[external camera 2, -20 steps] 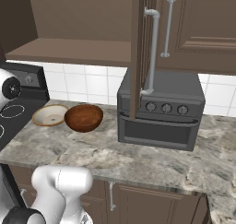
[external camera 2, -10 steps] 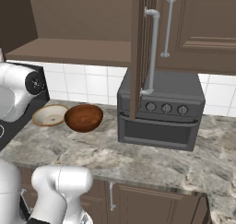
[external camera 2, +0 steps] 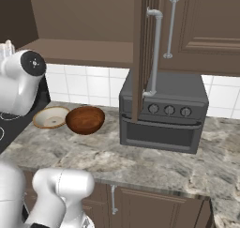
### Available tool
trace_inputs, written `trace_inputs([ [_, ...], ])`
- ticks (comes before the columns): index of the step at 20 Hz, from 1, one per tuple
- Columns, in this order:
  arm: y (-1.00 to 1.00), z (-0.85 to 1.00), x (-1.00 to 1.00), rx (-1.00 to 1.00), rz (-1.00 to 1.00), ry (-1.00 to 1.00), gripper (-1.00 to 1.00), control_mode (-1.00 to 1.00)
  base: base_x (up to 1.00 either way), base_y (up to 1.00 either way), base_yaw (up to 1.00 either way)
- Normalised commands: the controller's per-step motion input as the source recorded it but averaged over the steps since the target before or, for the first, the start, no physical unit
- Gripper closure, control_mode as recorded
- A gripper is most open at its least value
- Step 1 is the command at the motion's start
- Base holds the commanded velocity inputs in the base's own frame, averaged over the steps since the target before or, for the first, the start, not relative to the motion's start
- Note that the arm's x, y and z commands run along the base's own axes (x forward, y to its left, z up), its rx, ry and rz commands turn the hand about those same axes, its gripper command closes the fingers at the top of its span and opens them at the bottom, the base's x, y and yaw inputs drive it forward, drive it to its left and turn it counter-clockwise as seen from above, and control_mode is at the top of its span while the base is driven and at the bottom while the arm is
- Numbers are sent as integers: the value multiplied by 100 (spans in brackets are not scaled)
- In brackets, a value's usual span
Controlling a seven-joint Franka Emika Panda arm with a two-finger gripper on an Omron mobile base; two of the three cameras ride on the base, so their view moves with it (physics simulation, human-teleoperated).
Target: Open the cabinet. Pick the bowls from the counter and place them in the cabinet. Then close the cabinet.
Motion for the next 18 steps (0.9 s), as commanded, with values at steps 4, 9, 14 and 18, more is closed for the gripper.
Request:
trace_inputs([
  [4,-35,-39,-20,-23,-10,10,-100,-100,0,0,0],
  [9,-9,-53,-10,-23,-1,0,-100,-100,0,0,0],
  [14,-17,-34,-1,-25,0,0,-100,-100,0,0,0],
  [18,-34,-32,0,-20,-6,3,-100,-100,0,0,0],
])
